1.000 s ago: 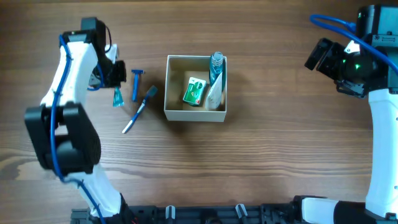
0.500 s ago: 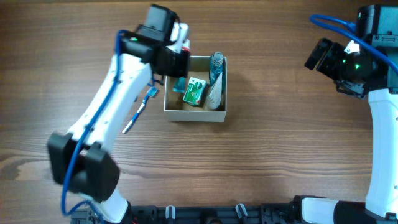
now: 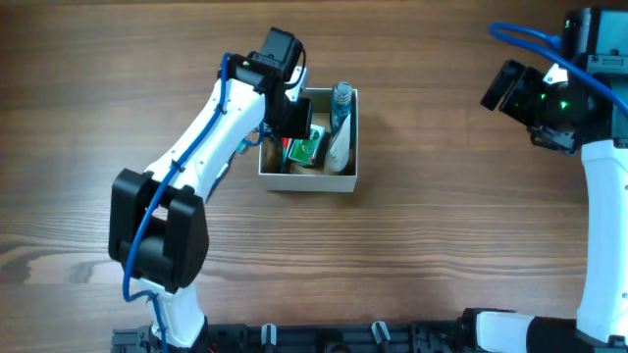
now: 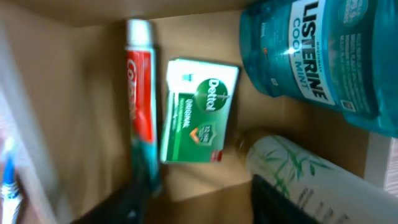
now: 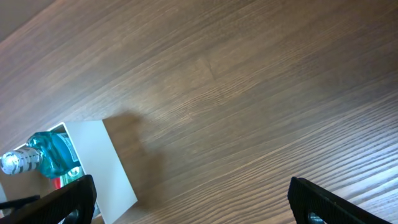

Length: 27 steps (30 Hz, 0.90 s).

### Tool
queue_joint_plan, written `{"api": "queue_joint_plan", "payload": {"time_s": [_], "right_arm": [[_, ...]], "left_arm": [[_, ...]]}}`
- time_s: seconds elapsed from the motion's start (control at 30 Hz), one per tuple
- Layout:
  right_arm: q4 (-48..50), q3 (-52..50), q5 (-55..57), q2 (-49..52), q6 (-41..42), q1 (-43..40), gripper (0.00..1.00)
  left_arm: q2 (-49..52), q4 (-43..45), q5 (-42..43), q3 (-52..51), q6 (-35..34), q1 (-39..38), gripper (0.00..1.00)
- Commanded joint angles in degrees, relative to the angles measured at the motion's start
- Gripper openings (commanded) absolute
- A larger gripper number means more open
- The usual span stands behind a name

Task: Pack container
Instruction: 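Place the toothpaste tube into the box and release, then move left gripper to the blue razor and grasp it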

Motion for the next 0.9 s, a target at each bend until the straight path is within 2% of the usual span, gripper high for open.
{"api": "queue_joint_plan", "payload": {"time_s": [0.0,0.2,0.37,0.5,0.6,0.67,0.87], "right_arm": [[0.2,0.5,-0.5,0.6,0.8,-0.2,1.00],[0.2,0.5,-0.5,0.6,0.7,-0.2,1.00],[0.2,0.5,-0.5,0.6,0.8,-0.2,1.00],[0.2,0.5,-0.5,0.6,0.8,-0.2,1.00],[0.2,0.5,-0.5,0.6,0.8,-0.2,1.00],[0.2,0.5,-0.5,0.6,0.8,-0.2,1.00],[0.2,0.5,-0.5,0.6,0.8,-0.2,1.00]], "left_arm": [[-7.8,-2.0,-2.6,2.9,-0.2,2.8,0.63],[-10.3,-5.4,-18.1,2.7,0.0,8.2,0.83],[-6.5,-3.7,-17.9,0.3,3.8,15.1,0.89],[-1.2,-2.7,-16.2,-0.8,5.7,20.0,0.89],[3.3,-2.5,-9.4,-0.8,10.4,23.0,0.79],[5.7,-2.0,-7.5,-0.8,10.4,24.2,0.78],[9.5,0.3,-6.7,-0.8,15.1,24.1,0.74]]}}
